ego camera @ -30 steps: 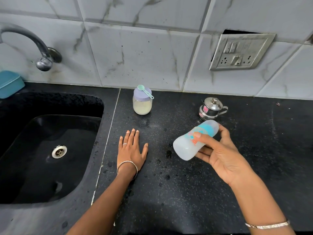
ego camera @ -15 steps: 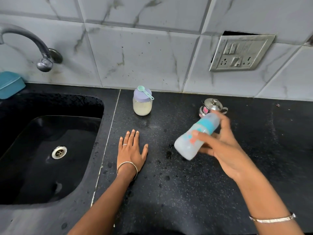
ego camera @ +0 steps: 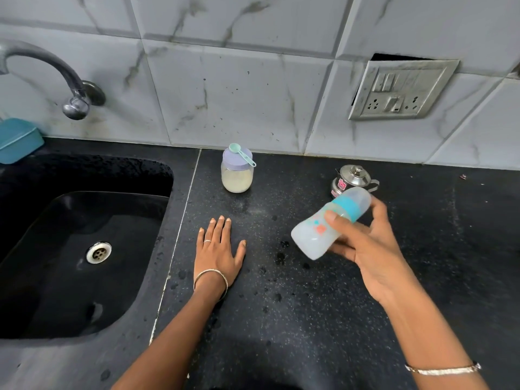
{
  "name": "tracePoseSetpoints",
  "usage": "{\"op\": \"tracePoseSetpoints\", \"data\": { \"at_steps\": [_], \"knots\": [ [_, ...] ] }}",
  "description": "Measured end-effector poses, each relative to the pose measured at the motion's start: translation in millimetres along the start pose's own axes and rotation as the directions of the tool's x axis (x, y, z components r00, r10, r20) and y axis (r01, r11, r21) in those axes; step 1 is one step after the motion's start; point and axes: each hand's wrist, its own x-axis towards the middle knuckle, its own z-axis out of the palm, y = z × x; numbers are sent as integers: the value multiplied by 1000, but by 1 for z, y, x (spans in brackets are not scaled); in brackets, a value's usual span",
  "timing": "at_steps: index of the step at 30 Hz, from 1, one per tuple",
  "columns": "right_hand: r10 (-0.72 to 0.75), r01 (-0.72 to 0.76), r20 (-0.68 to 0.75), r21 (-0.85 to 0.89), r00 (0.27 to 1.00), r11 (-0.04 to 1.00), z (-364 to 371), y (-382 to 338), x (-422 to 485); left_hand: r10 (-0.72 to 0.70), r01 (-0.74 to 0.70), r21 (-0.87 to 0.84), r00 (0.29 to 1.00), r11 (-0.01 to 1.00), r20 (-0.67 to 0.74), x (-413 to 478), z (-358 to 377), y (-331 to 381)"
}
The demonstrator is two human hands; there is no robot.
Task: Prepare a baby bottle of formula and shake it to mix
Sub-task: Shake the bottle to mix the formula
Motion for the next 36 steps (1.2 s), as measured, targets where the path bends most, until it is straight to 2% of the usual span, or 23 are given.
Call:
{"op": "tracePoseSetpoints", "data": {
  "at_steps": [1,4,5,9,12,14,17,19,22,24,26,28,29,32,34,36],
  "knots": [
    [-1,1,6,-5,1000,1000,-1,0,0,0,0,-4,1000,1000,0,0,1,0],
    [81,-59,160,-140,984,988,-2,-5,-4,0,0,-2,1000,1000,6,-1,0,0],
    [84,-62,157,-136,984,989,-2,-7,-5,1,-1,1,1000,1000,11,-1,-1,-1],
    [38,-36,-22,87,999,996,-2,-7,3,-1,1,4,1000,1000,15,-1,-2,1],
    [130,-125,-5,242,991,962,1,-1,1,2,-2,-2,1000,1000,9,-1,0,-1],
    [212,-215,51,403,976,890,5,3,-5,0,0,-13,1000,1000,10,0,1,-2],
    [283,-302,134,629,950,716,9,12,-14,-5,6,-28,1000,1000,26,2,0,-2],
    [312,-364,202,656,929,661,11,16,-20,-38,41,-75,999,996,37,6,-5,1],
    [350,-445,276,582,895,680,12,18,-27,-75,68,-182,997,981,-36,12,-20,16],
    [355,-462,296,560,887,688,13,13,-31,-39,10,-307,996,952,-86,16,-38,34],
    [331,-468,335,554,882,688,13,7,-35,-5,12,-564,1000,825,13,18,-68,57],
    [306,-481,384,543,871,689,12,1,-37,79,127,-811,975,571,208,13,-100,82],
    [292,-487,409,535,864,691,12,-2,-37,149,180,-881,952,438,269,9,-115,93],
    [254,-494,461,534,851,686,14,-8,-40,351,313,-939,870,145,345,-3,-151,116],
    [237,-497,476,549,847,672,17,-10,-42,460,387,-921,811,42,362,-11,-171,122],
    [228,-498,483,560,846,662,20,-10,-42,555,414,-910,761,-16,336,-18,-184,122]
  ]
}}
